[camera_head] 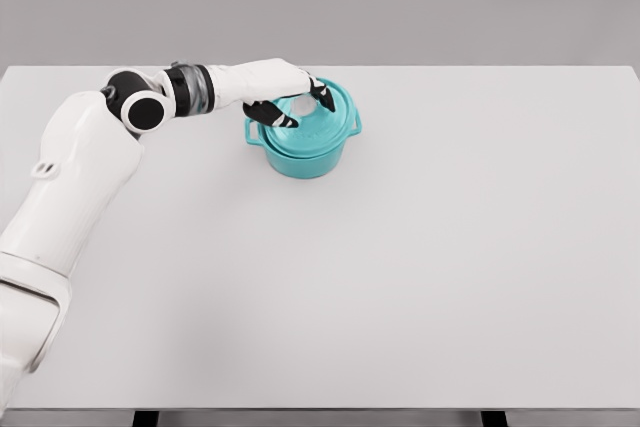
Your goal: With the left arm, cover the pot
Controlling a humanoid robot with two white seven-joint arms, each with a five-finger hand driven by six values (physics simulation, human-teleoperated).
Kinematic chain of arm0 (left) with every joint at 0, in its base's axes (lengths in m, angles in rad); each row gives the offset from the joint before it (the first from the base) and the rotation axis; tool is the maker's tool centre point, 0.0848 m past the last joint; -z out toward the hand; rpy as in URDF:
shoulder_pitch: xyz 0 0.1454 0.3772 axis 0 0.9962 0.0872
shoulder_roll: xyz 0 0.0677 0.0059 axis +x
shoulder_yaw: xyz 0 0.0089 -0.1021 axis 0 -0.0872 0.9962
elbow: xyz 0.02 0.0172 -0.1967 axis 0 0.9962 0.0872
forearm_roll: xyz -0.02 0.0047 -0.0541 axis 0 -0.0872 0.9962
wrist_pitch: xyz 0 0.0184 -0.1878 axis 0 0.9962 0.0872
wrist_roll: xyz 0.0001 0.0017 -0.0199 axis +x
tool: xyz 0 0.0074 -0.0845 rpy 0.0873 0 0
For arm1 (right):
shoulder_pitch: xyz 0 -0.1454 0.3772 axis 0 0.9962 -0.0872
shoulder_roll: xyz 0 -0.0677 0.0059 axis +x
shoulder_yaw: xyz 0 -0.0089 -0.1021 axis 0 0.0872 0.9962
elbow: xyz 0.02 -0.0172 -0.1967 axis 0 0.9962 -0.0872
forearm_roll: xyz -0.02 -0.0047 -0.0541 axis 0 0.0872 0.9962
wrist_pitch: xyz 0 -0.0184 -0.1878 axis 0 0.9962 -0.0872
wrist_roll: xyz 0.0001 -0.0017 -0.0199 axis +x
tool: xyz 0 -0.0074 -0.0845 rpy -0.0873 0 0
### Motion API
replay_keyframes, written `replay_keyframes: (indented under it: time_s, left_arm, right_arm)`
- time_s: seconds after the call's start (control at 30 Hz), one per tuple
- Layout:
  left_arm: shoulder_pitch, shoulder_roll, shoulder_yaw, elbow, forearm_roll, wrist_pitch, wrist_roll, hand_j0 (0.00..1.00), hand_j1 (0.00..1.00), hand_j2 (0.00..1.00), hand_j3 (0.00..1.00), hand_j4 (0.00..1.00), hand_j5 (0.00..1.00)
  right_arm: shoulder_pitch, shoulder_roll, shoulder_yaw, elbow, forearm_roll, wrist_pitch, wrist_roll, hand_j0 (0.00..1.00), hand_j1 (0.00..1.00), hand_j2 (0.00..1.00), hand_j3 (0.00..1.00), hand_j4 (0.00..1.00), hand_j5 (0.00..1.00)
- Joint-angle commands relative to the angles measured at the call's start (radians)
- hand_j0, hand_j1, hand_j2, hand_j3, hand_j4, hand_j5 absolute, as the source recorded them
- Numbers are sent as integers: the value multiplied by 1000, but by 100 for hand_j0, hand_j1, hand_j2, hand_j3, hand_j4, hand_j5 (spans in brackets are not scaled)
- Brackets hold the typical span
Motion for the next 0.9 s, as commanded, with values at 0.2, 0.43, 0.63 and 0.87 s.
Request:
replay_keyframes:
  time_s: [0.2, 0.43, 0.63, 0.87]
  left_arm:
    - [0, 0, 2, -2, 8, 3, 0, 69, 69, 69, 69, 69, 69]
    - [0, 0, 3, -5, 11, 3, 0, 71, 71, 71, 71, 71, 71]
    - [-2, 3, 6, -31, 15, 3, 0, 75, 75, 75, 75, 75, 75]
    - [2, 69, 17, -110, 34, 3, 0, 80, 80, 80, 80, 80, 80]
  right_arm:
    - [0, 0, 0, 0, 0, 0, 0, 100, 100, 100, 100, 100, 100]
    - [0, 0, 0, 0, 0, 0, 0, 100, 100, 100, 100, 100, 100]
    - [0, 0, 0, 0, 0, 0, 0, 100, 100, 100, 100, 100, 100]
    - [0, 0, 0, 0, -1, 0, 0, 100, 100, 100, 100, 100, 100]
